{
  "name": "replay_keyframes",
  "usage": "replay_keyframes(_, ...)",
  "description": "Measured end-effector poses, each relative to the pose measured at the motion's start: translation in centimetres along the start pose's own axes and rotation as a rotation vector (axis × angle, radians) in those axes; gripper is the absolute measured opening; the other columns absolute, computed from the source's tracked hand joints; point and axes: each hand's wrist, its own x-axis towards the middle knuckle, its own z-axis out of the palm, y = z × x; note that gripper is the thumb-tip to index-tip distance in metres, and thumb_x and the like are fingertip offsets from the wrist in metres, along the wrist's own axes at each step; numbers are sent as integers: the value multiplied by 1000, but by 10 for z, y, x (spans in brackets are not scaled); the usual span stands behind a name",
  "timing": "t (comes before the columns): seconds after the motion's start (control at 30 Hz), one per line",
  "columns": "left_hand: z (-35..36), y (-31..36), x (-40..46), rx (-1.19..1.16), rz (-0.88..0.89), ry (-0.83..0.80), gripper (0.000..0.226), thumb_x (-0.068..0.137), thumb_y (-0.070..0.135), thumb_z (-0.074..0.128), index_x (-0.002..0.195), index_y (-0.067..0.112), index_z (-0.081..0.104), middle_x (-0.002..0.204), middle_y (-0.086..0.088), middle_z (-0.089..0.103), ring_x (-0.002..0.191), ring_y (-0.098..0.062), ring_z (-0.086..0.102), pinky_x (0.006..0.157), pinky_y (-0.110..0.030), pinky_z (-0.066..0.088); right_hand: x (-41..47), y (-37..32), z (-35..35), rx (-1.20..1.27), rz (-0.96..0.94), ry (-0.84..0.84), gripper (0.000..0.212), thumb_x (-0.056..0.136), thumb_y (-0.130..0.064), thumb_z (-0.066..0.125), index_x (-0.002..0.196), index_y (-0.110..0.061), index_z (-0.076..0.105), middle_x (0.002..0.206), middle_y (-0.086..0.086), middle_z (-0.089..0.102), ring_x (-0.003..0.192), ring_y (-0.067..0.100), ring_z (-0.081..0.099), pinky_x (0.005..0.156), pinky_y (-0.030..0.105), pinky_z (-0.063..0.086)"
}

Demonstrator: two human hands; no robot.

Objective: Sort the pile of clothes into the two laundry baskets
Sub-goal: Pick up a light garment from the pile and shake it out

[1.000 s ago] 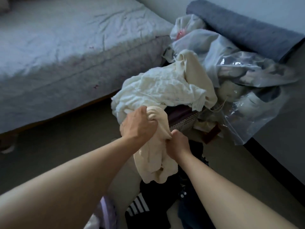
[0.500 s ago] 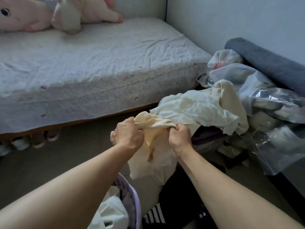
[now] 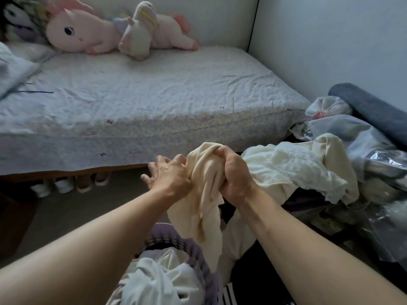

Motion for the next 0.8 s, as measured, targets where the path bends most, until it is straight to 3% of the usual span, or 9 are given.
replay_keyframes(0.07, -11, -11, 1, -32, 22, 62, 15, 86, 22, 53, 94, 30, 63, 127, 0, 47, 127, -26, 35, 106, -50, 22, 1, 0, 23, -24, -35, -44, 29, 91, -7, 36, 77, -2, 61, 69, 13, 62, 65, 21, 59, 65, 31, 48)
replay_keyframes(0.13, -23, -25, 0, -48, 44, 82, 19, 84, 16, 49, 68, 22, 56, 93, 1, 59, 112, -25, 50, 103, -49, 27, 2, 4, 41, -55, -34, -21, 23, 95, -8, 39, 91, -2, 61, 72, 9, 68, 68, 18, 65, 65, 29, 53)
replay_keyframes(0.2, -33, -41, 0, -112, 56, 86, 20, 82, 15, 48, 62, 19, 50, 73, 0, 57, 94, -27, 59, 88, -40, 40, 2, 10, 55, -49, -7, -27, 28, 96, -9, 39, 91, -2, 66, 83, 12, 71, 80, 23, 67, 79, 37, 54)
replay_keyframes(0.27, -40, -57, 0, -219, 47, 123, 16, 77, 21, 41, 62, 16, 46, 73, -5, 59, 83, -32, 60, 66, -33, 41, 4, 16, 68, -10, 44, -31, 33, 97, -14, 38, 93, -3, 69, 98, 21, 68, 96, 31, 65, 95, 46, 49)
replay_keyframes(0.33, -45, -68, 1, -305, 31, 179, 16, 68, 26, 34, 63, 14, 45, 72, -8, 59, 76, -32, 57, 60, -31, 36, 4, 17, 79, 25, 77, -39, 35, 97, -16, 37, 91, -5, 69, 101, 22, 67, 100, 33, 64, 99, 48, 48)
replay_keyframes(0.43, -48, -84, 1, -361, -5, 170, 22, 81, 28, 41, 69, 13, 52, 76, -9, 62, 78, -31, 58, 63, -36, 42, 2, 25, 98, 33, 130, -39, 34, 98, -14, 36, 91, -1, 67, 99, 24, 66, 96, 33, 64, 96, 45, 49)
replay_keyframes(0.53, -38, -99, -3, -392, -29, 82, 28, 85, 33, 44, 79, 13, 62, 84, -10, 67, 84, -33, 61, 72, -41, 50, -1, 40, 104, 7, 179, -3, 31, 97, -9, 37, 109, 5, 61, 109, 30, 63, 99, 36, 63, 92, 46, 51)
replay_keyframes(0.63, -20, -113, -11, -330, -84, 23, 25, 89, 24, 43, 69, 14, 54, 84, -11, 64, 87, -34, 59, 68, -36, 42, -6, 63, 97, -68, 197, 21, 31, 95, -4, 38, 118, 9, 54, 98, 24, 62, 85, 28, 63, 77, 38, 53)
replay_keyframes(0.8, 16, -141, -22, -77, -179, -79, 12, 87, 22, 46, 80, 17, 54, 97, -13, 64, 94, -34, 59, 74, -34, 45, -13, 114, 77, -450, 307, 34, 14, 87, -1, 48, 91, -9, 59, 88, 10, 60, 86, 23, 57, 73, 32, 46)
